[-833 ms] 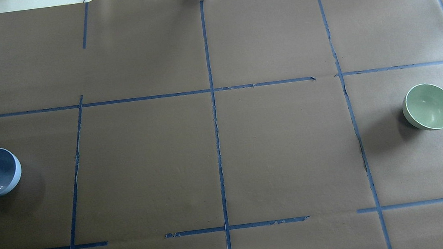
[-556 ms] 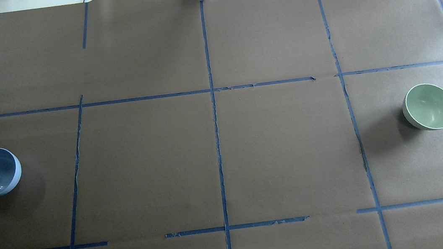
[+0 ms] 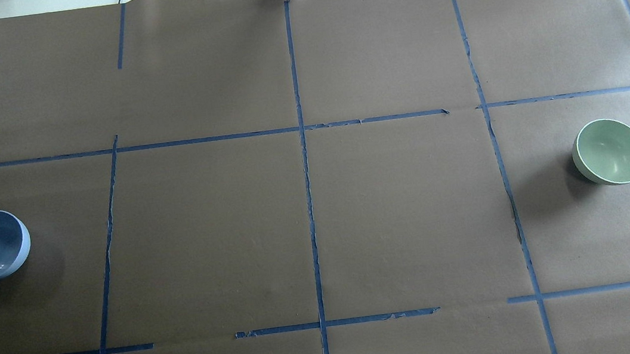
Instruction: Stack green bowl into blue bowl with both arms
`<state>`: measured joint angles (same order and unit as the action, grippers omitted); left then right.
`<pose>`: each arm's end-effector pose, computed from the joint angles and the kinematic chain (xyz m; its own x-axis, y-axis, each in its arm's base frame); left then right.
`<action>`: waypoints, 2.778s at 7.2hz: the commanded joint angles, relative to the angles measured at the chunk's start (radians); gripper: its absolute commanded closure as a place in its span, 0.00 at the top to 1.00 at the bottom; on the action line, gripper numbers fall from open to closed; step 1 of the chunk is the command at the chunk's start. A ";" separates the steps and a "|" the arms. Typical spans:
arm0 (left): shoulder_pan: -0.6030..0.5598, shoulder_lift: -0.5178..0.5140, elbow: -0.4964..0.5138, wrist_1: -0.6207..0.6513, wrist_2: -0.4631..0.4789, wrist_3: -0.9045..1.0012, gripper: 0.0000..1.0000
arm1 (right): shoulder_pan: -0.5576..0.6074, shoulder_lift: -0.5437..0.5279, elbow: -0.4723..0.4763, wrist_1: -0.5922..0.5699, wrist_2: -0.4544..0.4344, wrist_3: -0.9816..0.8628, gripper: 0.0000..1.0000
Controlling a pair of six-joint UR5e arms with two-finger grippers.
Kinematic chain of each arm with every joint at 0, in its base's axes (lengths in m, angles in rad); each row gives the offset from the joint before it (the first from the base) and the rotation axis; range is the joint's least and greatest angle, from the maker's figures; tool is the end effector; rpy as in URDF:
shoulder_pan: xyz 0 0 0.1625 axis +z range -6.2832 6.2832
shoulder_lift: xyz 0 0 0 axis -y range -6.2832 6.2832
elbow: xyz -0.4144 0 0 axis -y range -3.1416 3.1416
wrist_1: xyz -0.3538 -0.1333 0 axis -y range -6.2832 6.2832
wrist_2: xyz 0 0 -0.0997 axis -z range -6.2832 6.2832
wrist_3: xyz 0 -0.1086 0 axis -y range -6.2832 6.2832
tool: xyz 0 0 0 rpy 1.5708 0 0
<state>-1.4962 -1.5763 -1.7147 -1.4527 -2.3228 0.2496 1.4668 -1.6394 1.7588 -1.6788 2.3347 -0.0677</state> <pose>-0.0251 -0.4574 0.6004 0.6858 0.3196 -0.6539 -0.2517 0.9471 0.1990 0.0139 -0.4272 0.6111 0.7088 -0.1499 0.6893 0.1521 0.9867 0.0582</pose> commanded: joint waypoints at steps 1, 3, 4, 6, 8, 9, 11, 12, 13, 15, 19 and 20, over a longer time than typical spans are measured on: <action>-0.001 -0.053 -0.005 -0.060 -0.001 0.000 1.00 | -0.008 0.006 0.002 0.001 0.020 0.000 1.00; 0.048 -0.036 0.004 -0.100 -0.053 -0.068 1.00 | -0.022 0.004 0.004 0.001 0.022 0.005 1.00; 0.130 -0.002 0.009 -0.166 -0.126 -0.222 1.00 | -0.028 0.006 0.004 -0.001 0.022 0.005 1.00; 0.242 0.094 0.023 -0.445 -0.121 -0.500 1.00 | -0.029 0.004 0.008 -0.001 0.032 0.005 1.00; 0.324 0.156 0.114 -0.771 -0.068 -0.721 1.00 | -0.029 0.004 0.010 -0.001 0.032 0.005 1.00; 0.383 0.154 0.168 -0.887 0.004 -0.831 1.00 | -0.029 0.004 0.008 -0.001 0.032 0.005 1.00; 0.473 0.148 0.176 -0.951 0.066 -0.955 0.93 | -0.029 0.003 0.008 -0.001 0.032 0.005 1.00; 0.476 0.148 0.175 -0.956 0.065 -0.972 0.37 | -0.029 0.003 0.007 -0.001 0.032 0.005 1.00; 0.476 0.147 0.173 -0.956 0.065 -0.972 0.07 | -0.029 0.001 0.008 -0.001 0.032 0.005 1.00; 0.476 0.141 0.170 -0.956 0.065 -0.978 0.00 | -0.031 0.000 0.008 -0.001 0.032 0.005 1.00; 0.517 -0.127 0.015 -0.639 0.034 -1.119 0.00 | -0.031 0.000 0.008 -0.001 0.032 0.005 1.00; 0.583 -0.257 0.015 -0.544 0.049 -1.206 0.00 | -0.031 0.000 0.008 -0.001 0.032 0.005 1.00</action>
<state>-0.9742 -1.6916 -1.6827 -2.1184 -2.2869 -0.8735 1.4359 -1.6398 1.7678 -1.6797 2.3670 -0.0629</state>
